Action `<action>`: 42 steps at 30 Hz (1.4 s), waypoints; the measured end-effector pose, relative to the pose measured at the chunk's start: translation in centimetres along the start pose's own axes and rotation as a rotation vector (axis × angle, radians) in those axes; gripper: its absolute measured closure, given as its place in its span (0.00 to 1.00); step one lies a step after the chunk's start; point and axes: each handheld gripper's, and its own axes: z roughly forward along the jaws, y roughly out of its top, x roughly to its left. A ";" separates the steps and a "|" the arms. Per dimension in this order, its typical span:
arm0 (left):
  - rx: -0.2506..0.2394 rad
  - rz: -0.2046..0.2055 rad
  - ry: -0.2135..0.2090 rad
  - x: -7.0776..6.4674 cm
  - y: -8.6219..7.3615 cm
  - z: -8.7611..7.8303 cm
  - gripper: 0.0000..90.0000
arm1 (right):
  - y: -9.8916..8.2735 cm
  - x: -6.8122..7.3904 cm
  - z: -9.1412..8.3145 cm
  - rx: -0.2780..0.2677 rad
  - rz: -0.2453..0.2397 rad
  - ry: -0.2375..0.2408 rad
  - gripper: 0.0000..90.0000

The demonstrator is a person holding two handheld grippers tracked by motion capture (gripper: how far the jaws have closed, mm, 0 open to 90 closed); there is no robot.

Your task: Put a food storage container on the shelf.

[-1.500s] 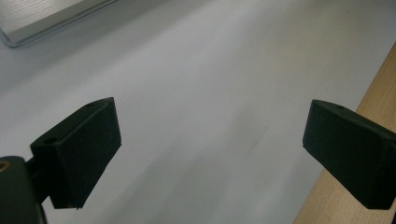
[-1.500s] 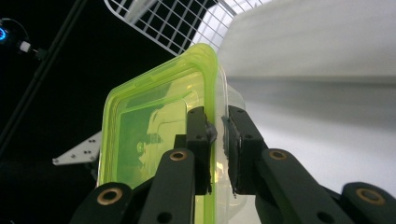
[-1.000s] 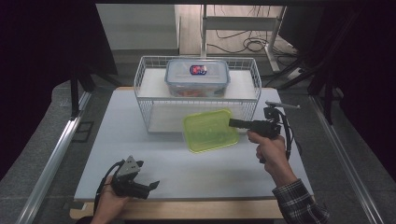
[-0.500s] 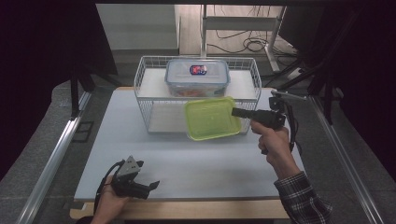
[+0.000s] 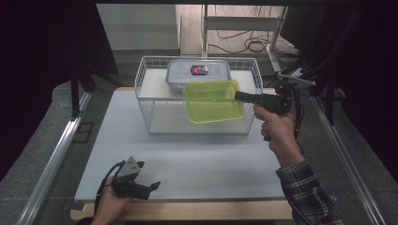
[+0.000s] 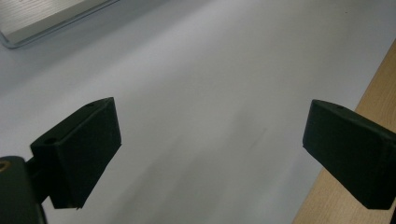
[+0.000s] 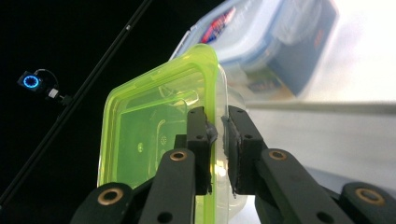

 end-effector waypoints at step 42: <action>-0.006 -0.004 -0.018 0.1 -0.1 -0.1 0.05 | 7.2 3.6 6.8 -0.133 -0.066 -0.222 0.89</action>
